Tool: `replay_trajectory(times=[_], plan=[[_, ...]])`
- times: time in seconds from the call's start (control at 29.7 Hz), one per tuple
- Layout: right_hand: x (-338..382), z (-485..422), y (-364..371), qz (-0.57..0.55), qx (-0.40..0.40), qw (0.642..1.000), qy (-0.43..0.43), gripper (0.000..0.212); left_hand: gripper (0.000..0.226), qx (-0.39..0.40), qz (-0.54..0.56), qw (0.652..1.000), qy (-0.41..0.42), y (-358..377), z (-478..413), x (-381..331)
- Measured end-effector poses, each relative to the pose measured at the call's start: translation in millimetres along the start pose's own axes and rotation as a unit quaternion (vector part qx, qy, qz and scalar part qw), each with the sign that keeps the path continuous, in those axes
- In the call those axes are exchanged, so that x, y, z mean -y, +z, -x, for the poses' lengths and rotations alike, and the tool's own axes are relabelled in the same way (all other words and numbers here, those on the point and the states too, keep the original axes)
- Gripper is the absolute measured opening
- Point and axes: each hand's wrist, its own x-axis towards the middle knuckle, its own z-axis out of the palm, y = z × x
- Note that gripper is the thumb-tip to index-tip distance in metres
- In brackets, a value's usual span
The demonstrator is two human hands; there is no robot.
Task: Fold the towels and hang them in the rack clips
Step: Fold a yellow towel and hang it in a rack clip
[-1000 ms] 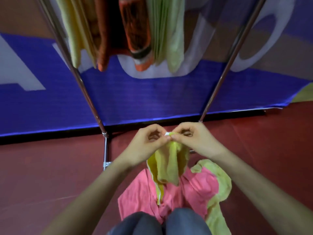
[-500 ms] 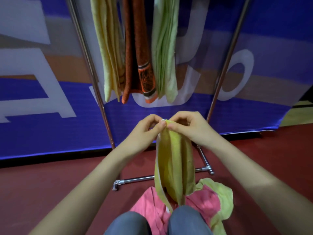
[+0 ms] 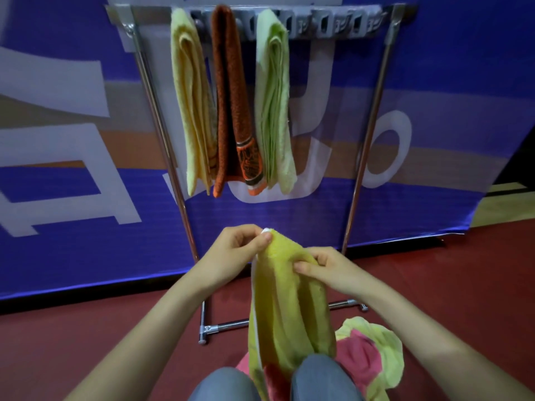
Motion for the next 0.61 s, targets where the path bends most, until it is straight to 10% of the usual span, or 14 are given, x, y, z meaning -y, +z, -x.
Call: replay_trajectory(times=[0.2,0.61], plan=[[23.6,-0.2,2.9,0.048,-0.025,0.996,-0.067,0.027,0.027,0.037,0.056,0.988,-0.14,5.3,12.6,-5.5],[29.7,3.0,-9.4,0.123,-0.053,0.987,-0.083,0.033,0.019,0.127,-0.025,0.977,-0.169,12.3,23.2,-6.8]])
